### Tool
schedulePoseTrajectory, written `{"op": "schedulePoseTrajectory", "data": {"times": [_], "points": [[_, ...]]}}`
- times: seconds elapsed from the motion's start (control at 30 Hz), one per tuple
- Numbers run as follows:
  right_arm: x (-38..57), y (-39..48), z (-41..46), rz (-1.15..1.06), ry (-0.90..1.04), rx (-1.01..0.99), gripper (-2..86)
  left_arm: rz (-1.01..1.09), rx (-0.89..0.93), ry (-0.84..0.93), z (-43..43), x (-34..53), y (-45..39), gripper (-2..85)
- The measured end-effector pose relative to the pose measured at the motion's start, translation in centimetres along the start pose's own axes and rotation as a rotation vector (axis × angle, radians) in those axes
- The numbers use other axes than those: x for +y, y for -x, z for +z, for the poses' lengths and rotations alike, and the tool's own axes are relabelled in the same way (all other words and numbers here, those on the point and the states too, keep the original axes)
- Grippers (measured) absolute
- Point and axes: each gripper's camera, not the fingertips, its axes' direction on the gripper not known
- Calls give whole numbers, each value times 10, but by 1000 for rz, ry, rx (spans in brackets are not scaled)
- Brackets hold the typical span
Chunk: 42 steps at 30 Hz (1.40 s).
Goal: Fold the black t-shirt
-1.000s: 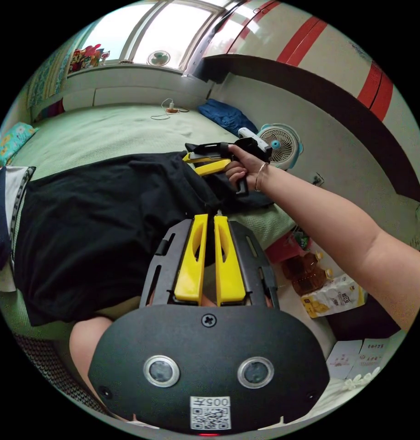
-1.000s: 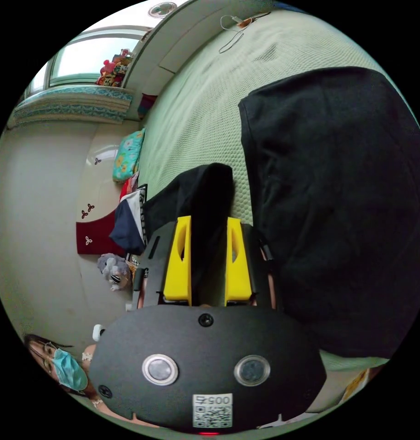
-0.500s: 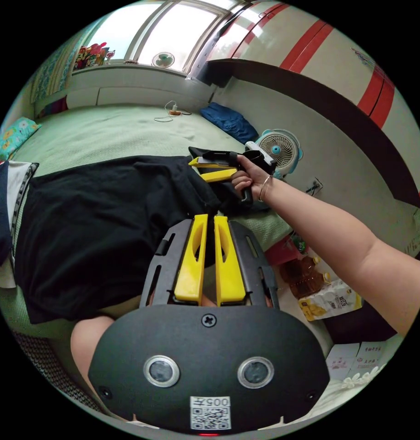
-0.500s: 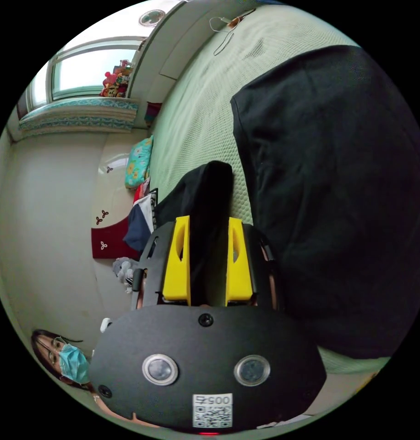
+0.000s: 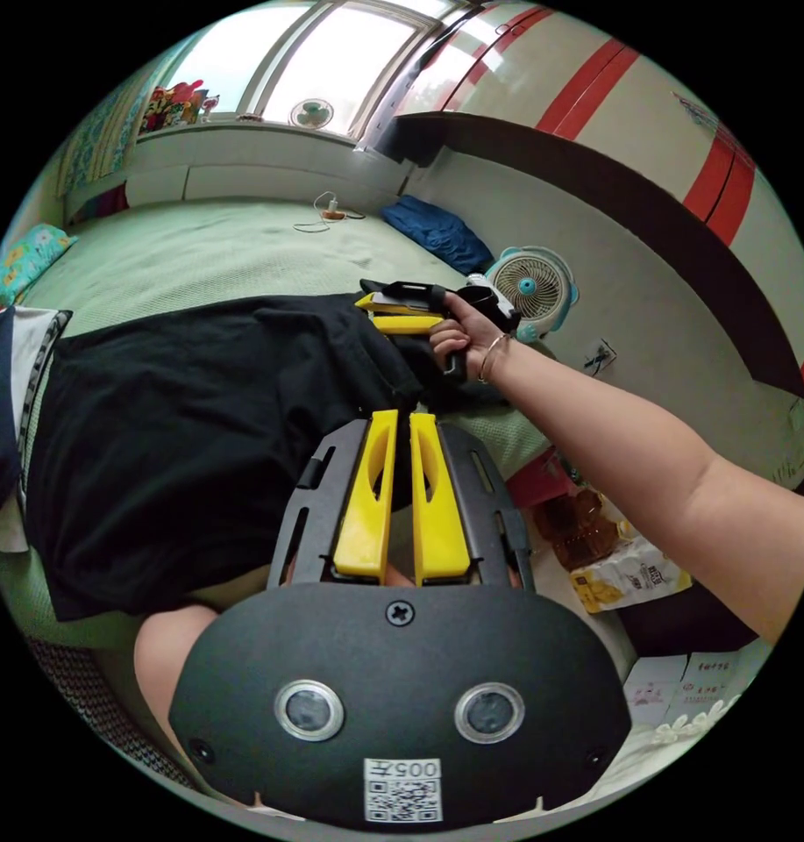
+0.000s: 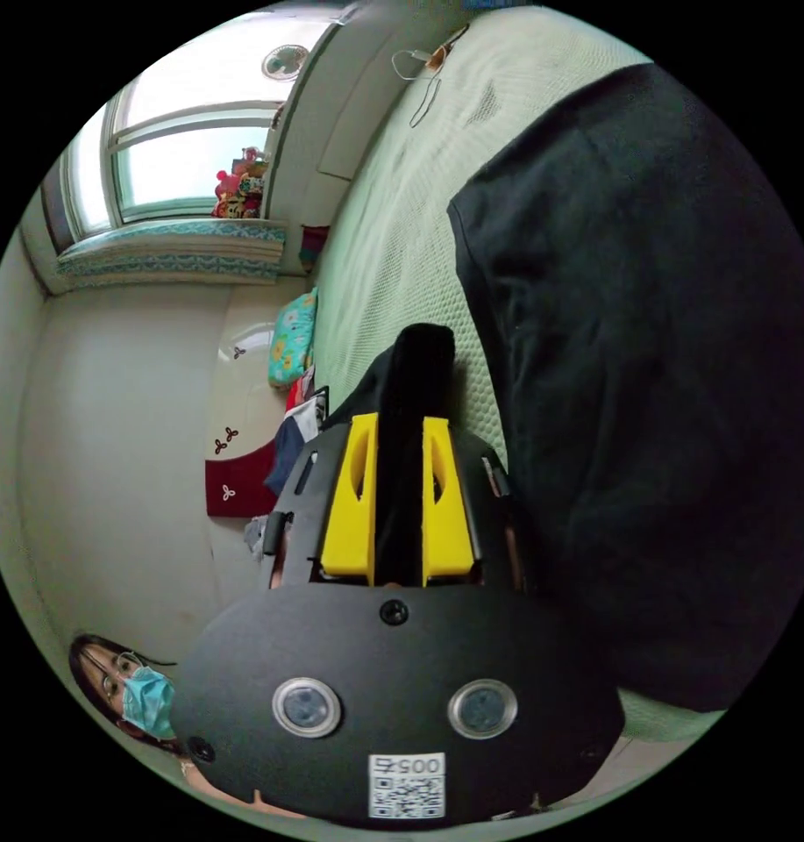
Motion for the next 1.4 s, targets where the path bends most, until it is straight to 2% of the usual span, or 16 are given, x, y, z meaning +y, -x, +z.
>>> {"op": "schedulePoseTrajectory", "data": {"times": [0.23,0.43,0.67,0.9,1.07,1.2,1.33,1.4], "points": [[7,82,15,-133,-18,122,21,-12,15,-17,-18,7,14,39],[24,204,49,-267,-40,343,-7,-22,13,-66,-55,14,35,39],[64,374,140,-426,-42,630,-9,-64,-51,-128,-129,32,83,38],[102,518,277,-566,41,734,-9,-199,-147,-176,-197,67,156,38],[118,569,402,-612,147,796,-9,-345,-263,-129,-211,99,225,39],[129,566,511,-593,210,859,-6,-425,-341,-41,-197,117,268,42],[152,570,558,-724,204,884,29,-470,-476,30,-198,139,295,47],[173,593,554,-856,220,800,84,-483,-532,60,-204,147,301,45]]}}
